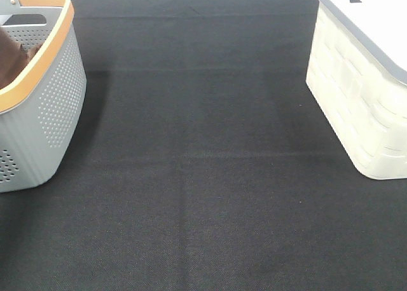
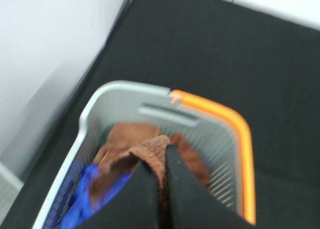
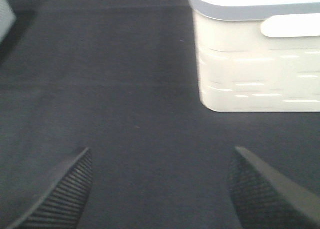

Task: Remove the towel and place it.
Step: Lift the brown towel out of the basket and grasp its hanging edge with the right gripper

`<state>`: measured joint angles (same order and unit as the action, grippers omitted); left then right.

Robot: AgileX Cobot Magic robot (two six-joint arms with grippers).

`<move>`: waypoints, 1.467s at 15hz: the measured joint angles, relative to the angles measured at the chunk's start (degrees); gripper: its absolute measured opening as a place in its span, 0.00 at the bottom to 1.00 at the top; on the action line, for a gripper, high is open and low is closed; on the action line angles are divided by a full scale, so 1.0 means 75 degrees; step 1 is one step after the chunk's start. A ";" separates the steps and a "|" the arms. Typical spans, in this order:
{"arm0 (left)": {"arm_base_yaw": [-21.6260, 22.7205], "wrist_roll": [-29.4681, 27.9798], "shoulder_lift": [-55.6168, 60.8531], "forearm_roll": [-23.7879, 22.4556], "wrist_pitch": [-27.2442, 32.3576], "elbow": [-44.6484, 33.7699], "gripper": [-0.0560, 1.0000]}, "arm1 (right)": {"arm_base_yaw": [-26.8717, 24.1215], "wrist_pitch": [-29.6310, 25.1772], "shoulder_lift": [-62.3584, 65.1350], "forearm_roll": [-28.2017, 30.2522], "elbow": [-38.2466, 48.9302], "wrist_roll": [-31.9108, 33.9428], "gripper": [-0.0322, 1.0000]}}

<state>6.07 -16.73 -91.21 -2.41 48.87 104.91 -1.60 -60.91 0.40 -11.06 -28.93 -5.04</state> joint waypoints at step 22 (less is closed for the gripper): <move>-0.5539 0.2307 0.0306 0.2758 -0.3056 0.0000 0.05 | 0.1757 0.1765 -0.6944 -0.6356 -0.2613 -0.6303 0.67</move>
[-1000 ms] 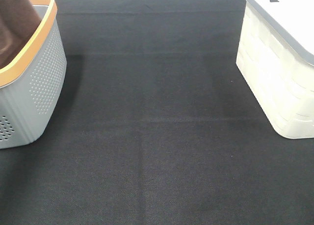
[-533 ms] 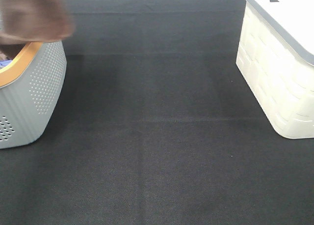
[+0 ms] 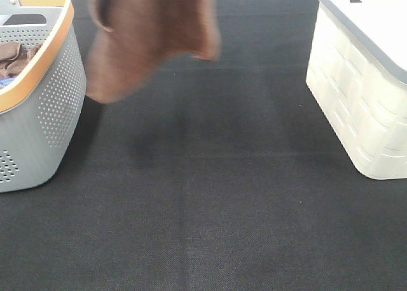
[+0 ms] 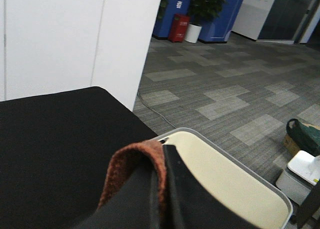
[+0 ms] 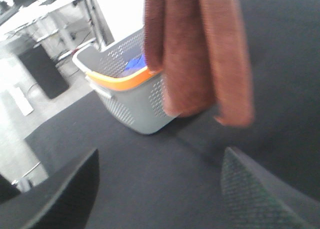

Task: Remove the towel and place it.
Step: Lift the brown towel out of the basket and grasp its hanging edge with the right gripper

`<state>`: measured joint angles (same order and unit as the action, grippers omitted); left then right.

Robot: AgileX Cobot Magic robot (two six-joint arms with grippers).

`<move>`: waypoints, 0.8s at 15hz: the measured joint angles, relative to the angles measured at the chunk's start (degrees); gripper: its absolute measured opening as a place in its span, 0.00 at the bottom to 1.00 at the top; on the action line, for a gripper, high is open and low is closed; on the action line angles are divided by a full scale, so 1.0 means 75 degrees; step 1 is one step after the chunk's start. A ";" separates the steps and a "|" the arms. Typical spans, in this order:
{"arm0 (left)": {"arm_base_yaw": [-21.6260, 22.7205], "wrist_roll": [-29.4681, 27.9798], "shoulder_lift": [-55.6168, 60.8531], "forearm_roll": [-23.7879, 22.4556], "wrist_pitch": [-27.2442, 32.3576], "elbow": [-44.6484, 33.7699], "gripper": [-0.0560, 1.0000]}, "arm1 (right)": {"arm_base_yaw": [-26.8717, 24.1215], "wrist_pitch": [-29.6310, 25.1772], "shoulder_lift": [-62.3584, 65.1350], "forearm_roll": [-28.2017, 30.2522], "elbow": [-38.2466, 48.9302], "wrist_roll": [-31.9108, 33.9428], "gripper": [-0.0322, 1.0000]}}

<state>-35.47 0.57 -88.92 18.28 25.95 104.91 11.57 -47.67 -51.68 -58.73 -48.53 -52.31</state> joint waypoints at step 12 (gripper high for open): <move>-0.1115 0.0000 -0.0191 -0.0237 -0.0665 0.0000 0.05 | 0.1008 0.1719 -0.1597 0.0932 -0.0046 -0.0130 0.72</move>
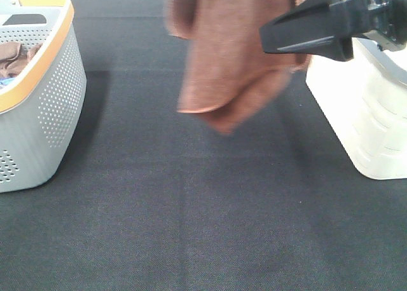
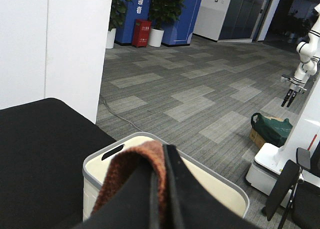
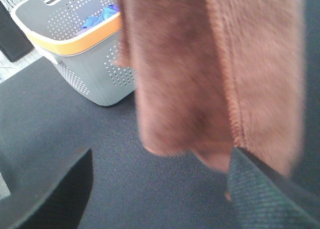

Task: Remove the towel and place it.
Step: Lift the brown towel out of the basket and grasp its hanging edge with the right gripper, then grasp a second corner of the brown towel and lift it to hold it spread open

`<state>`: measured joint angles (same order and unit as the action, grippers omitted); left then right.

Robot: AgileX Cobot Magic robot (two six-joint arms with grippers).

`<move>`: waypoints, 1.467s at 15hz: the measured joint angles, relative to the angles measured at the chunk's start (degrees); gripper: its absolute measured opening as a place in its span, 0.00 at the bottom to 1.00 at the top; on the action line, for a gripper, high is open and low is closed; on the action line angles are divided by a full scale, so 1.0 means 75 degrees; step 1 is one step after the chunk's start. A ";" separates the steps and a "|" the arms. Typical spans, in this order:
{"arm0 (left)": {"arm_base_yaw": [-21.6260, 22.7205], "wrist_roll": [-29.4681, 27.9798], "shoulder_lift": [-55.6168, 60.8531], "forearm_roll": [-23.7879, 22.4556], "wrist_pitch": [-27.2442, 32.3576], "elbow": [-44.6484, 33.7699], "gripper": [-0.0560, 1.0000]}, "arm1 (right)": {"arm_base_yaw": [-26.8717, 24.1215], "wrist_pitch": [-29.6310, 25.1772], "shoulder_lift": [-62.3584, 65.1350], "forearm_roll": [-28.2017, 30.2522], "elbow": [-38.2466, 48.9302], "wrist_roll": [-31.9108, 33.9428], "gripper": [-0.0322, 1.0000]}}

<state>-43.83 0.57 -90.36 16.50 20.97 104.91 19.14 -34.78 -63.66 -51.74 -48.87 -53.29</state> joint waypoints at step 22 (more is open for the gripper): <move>0.0000 0.0000 0.0000 0.0061 -0.0015 0.0000 0.05 | 0.0000 0.0619 -0.0825 0.0015 0.0000 0.0428 0.75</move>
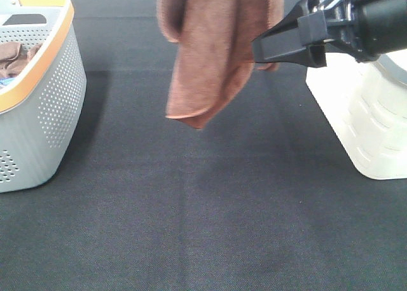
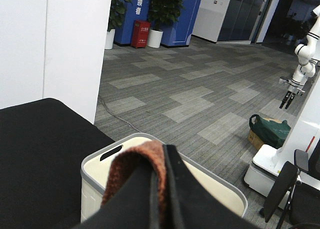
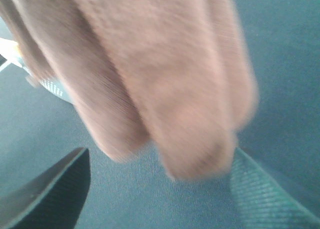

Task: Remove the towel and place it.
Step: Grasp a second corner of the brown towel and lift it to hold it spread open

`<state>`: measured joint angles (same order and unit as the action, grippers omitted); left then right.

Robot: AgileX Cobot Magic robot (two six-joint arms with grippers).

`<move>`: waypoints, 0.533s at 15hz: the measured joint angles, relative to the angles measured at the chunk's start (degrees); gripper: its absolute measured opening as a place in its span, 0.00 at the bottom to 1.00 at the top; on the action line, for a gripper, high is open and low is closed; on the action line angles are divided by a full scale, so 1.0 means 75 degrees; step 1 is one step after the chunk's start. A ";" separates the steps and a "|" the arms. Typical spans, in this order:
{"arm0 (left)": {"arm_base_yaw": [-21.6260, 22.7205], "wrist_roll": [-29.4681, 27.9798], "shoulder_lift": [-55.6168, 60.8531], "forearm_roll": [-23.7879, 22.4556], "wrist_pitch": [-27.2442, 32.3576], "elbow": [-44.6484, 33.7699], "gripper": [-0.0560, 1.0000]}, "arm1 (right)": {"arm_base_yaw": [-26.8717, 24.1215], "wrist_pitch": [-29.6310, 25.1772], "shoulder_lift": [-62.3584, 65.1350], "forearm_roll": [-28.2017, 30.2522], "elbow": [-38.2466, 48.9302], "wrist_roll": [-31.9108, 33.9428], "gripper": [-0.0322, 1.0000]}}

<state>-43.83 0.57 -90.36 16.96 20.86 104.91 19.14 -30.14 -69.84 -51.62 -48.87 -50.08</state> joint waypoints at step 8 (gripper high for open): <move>0.0000 0.0000 0.0000 0.0000 -0.0008 0.0000 0.05 | 0.0000 0.0756 -0.0053 0.0015 0.0000 0.0000 0.75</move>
<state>-43.83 0.57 -90.36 16.96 20.80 104.91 19.14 -24.47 -70.24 -51.51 -48.87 -50.08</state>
